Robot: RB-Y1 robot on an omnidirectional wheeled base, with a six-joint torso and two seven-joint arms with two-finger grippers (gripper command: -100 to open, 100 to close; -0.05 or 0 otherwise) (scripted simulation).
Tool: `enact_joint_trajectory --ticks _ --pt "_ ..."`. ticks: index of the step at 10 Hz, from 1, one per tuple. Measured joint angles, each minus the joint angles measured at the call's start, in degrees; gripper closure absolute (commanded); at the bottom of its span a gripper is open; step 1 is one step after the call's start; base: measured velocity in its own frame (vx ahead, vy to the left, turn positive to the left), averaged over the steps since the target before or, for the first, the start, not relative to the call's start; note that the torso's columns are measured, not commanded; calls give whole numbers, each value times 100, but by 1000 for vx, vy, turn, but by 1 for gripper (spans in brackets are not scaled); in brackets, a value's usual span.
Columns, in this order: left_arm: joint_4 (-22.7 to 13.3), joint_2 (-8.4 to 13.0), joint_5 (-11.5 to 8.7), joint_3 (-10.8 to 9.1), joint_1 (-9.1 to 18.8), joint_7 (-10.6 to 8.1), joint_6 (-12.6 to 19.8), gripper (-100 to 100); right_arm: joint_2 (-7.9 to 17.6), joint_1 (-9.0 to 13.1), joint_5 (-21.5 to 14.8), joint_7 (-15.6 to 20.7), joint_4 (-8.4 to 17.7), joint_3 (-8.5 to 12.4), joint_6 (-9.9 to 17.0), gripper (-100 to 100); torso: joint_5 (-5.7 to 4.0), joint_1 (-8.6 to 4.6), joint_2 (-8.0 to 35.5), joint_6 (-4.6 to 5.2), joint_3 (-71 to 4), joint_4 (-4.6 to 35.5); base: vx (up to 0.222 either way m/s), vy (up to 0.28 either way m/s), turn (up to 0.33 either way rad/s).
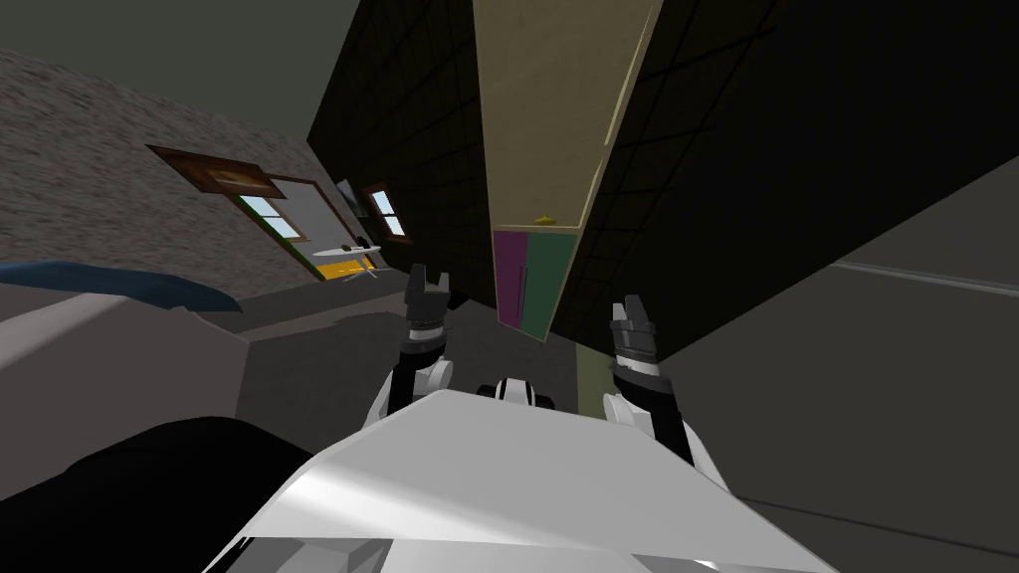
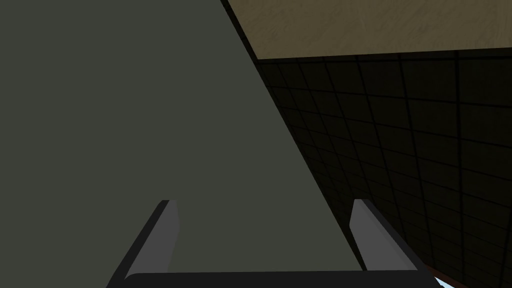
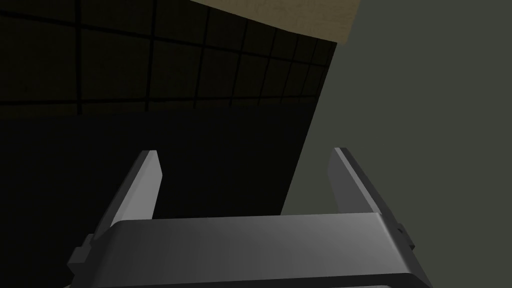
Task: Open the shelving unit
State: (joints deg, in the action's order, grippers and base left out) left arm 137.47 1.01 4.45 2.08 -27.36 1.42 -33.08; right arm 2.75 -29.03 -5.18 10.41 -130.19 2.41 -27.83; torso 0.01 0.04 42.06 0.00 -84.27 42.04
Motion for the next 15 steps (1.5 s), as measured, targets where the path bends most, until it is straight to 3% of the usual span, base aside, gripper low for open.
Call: enact_joint_trajectory --ticks 5,9,13,15 --pt "0 0 0 0 0 0 0 0 557 451 -371 390 439 -14 360 -100 -1 -2 22 1 -30 24 24 44 14" --pt "0 0 0 0 0 0 0 0 724 1045 -861 905 1006 -59 783 -100 -1 -3 19 0 -33 23 32 58 21" --pt "0 0 0 1 0 0 0 0 723 1607 -1484 1552 1634 -144 1198 -100 0 0 23 0 -30 24 40 72 21" --pt "0 0 0 0 0 0 0 0 792 1899 -1655 1749 1813 -150 1435 -100 -4 -12 26 0 -28 25 35 52 21"
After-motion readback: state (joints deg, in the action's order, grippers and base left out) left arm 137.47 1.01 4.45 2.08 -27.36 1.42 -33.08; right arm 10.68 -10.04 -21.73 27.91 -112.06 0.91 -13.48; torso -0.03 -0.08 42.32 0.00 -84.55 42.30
